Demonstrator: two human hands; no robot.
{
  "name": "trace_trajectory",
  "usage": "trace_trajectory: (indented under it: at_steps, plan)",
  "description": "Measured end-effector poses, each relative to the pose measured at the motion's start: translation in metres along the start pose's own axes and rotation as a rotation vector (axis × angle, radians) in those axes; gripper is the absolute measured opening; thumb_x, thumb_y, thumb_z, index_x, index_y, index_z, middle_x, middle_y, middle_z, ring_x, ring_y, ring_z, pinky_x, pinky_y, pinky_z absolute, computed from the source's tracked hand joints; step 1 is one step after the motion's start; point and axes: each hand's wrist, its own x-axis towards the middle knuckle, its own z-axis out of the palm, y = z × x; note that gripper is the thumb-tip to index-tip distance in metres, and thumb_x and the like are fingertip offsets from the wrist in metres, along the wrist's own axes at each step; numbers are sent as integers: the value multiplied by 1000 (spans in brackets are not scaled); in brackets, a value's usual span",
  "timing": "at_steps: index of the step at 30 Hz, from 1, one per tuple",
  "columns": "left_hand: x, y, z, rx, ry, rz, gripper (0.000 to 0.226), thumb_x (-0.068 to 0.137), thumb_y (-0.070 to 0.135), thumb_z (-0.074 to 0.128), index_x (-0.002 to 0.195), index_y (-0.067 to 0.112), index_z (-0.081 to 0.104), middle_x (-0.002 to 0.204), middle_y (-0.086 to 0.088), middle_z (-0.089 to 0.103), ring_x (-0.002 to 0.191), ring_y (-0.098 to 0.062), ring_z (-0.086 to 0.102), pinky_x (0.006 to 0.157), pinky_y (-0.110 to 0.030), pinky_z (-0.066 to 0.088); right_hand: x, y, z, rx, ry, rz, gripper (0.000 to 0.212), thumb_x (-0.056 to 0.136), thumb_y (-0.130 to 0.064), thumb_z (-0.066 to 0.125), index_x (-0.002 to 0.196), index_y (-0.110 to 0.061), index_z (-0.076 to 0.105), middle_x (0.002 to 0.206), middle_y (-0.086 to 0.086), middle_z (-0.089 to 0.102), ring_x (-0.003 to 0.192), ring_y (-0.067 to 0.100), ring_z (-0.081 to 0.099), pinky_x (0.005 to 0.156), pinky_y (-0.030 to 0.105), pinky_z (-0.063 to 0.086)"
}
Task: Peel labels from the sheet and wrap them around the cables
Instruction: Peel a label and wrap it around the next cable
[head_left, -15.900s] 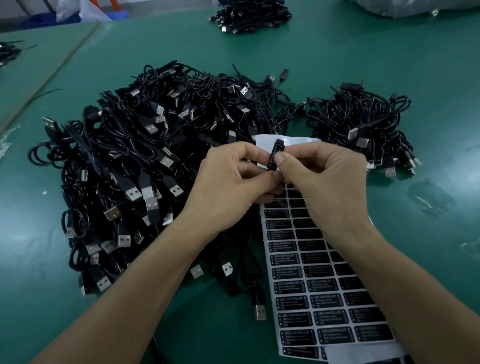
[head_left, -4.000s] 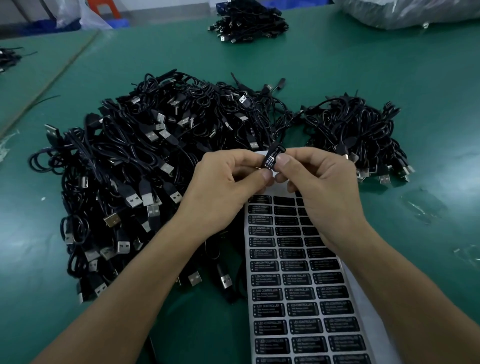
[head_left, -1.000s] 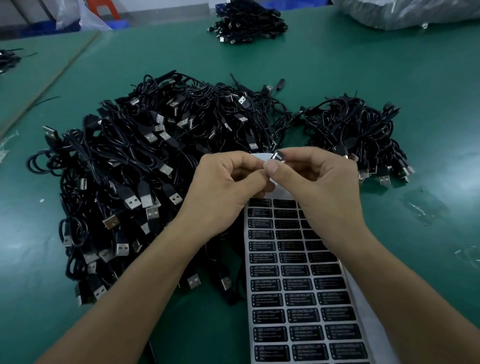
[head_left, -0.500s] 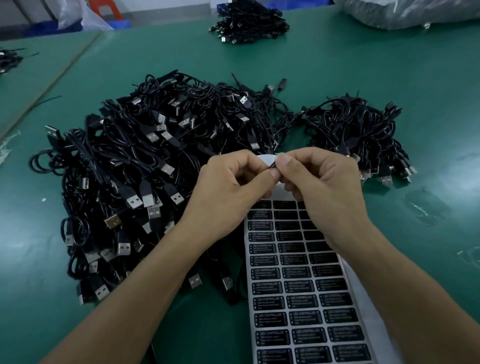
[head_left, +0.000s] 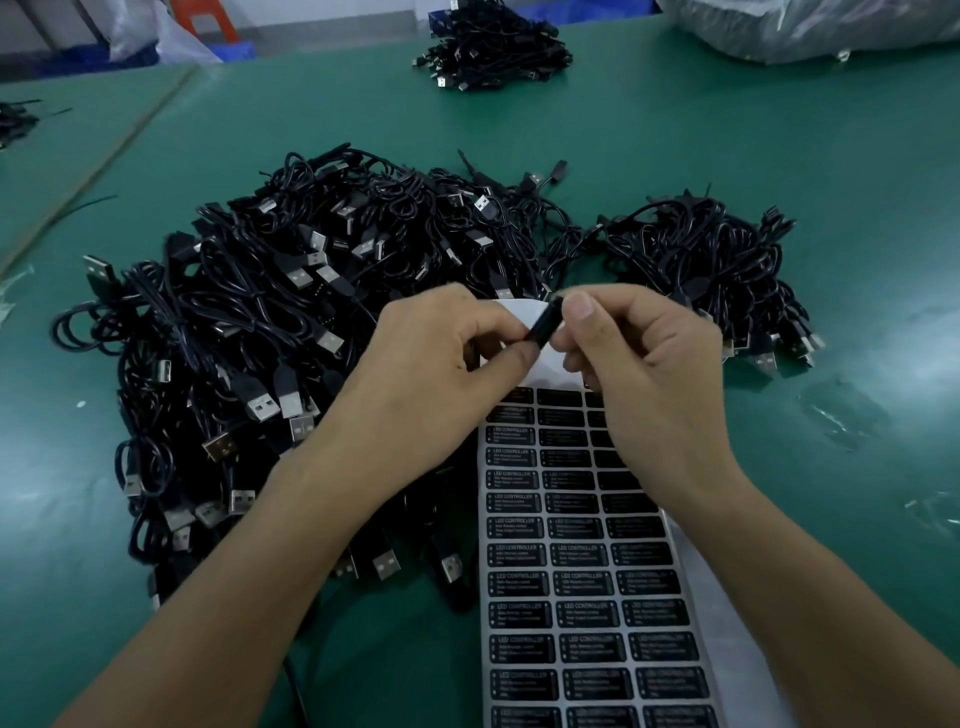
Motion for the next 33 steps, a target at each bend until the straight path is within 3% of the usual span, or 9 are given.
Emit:
trace_trajectory:
  at_steps: [3,7,11,15,19,23,27,30,33]
  plan:
    - [1,2,0,-118,113,-18,15,94,24,68,80,27,71,68,3,61,57,-3,51,55,-16,40,-2,-1,2,47,-25,16,16,94,-20,69,109,-24,68,82,-6,73,70,2,64,64,15,49]
    - [4,8,-3,-340,208,-77,16,100,22,59,87,20,68,62,10,64,54,0,54,54,-13,43,-6,3,4,-204,-176,-44,24,82,-33,81,102,-23,72,79,-11,69,67,0,57,62,11,42]
    - [2,18,-6,-592,176,-53,21,103,20,51,87,17,64,56,9,60,50,-1,50,52,-13,42,-11,4,10,-406,-306,-203,26,76,-41,80,99,-29,74,87,-13,66,81,2,58,73,14,43]
    - [2,25,-8,-822,99,-114,22,98,28,51,83,17,63,53,7,57,47,-8,47,50,-18,41,-12,6,10,-343,-185,-223,21,79,-29,84,88,-28,64,80,-17,62,74,3,58,65,10,42]
    - [2,27,-8,-949,50,-159,24,99,29,51,84,16,63,52,6,55,46,-8,45,50,-19,40,-8,5,6,-312,-178,-171,21,81,-33,82,95,-24,69,85,-17,65,76,5,59,61,9,41]
    - [3,23,-9,-965,90,-241,23,104,29,51,93,15,65,56,5,57,49,-8,45,50,-20,40,-10,6,10,-286,-240,-174,4,88,-21,75,85,-19,74,72,-12,66,62,2,57,58,10,39]
    - [7,17,-11,-883,240,-334,18,104,29,52,105,17,65,63,6,63,55,-7,50,52,-18,44,-5,2,8,-132,-183,-51,12,95,-20,66,84,-15,66,74,5,68,65,24,61,56,37,50]
    - [8,14,-12,-771,349,-298,14,103,19,53,95,17,64,62,8,59,54,-5,47,49,-17,39,1,-4,1,-24,-106,32,14,99,-12,60,86,-11,66,79,6,72,69,14,69,58,22,53]
    - [9,11,-15,-676,360,-290,18,102,13,55,87,17,64,58,12,55,52,-3,44,48,-15,36,16,-15,-9,-120,30,30,18,100,-15,58,83,-15,64,78,7,68,64,10,64,55,17,48]
